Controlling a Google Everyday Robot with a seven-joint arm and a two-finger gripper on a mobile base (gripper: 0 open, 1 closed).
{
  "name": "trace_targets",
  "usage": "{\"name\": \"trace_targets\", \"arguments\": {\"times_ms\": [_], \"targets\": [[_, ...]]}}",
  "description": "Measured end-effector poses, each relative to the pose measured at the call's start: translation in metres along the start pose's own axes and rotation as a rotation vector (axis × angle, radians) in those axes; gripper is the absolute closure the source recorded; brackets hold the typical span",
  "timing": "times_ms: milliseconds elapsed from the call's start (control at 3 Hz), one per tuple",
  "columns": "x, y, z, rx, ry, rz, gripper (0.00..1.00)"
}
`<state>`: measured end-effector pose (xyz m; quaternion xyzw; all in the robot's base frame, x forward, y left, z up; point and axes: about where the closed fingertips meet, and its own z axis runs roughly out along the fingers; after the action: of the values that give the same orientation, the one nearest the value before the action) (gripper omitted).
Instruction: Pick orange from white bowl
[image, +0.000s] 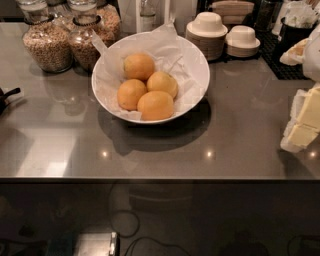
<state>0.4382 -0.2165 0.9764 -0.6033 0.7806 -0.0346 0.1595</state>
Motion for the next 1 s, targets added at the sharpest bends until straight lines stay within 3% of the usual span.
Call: {"name": "trace_targets", "arguments": {"times_ms": [333,1000], "targets": [[-0.006,-0.003,-0.001,0.012,-0.019,-0.007,0.00],[-0.063,-0.022,0.012,0.017,-0.198,-0.077,0.00]]}}
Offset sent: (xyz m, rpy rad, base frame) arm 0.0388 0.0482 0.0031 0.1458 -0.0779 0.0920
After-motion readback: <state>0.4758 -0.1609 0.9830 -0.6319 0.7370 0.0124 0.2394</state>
